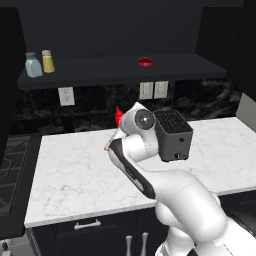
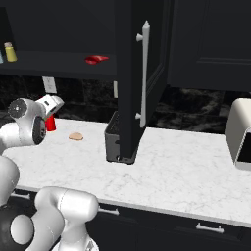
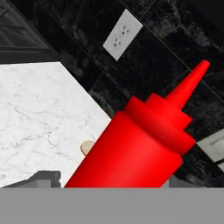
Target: Put the shaker and condiment bottle from the counter next to their counterparts in the cabinet.
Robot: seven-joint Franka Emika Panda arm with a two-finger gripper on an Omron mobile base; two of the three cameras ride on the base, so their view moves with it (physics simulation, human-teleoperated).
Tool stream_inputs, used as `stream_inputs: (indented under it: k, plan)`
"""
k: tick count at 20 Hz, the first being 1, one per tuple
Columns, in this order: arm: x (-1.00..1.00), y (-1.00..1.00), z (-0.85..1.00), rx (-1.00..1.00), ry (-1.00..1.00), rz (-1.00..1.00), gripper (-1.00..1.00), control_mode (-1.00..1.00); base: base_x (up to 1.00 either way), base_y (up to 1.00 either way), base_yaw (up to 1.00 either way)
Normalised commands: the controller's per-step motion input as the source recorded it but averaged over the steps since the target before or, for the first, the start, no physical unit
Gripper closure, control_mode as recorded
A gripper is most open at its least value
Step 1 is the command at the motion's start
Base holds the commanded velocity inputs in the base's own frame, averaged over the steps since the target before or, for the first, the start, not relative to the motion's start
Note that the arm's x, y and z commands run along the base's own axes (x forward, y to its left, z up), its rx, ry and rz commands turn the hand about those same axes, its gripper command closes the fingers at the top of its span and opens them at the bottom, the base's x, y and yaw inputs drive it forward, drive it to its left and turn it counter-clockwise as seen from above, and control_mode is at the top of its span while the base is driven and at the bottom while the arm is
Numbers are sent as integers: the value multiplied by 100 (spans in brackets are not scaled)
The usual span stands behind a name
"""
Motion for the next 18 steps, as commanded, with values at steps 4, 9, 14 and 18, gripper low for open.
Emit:
stream_inputs:
  k: [4, 9, 14, 18]
  plan:
    - [0, -57, 84, 1, 0, -35, 100, -100, 0, 0, 0]
    - [-18, -63, 56, 5, -12, -31, 100, -100, 0, 0, 0]
    - [-56, -89, 46, 12, -16, -28, 100, -100, 0, 0, 0]
    - [-5, -39, 38, 10, -10, -18, 100, -100, 0, 0, 0]
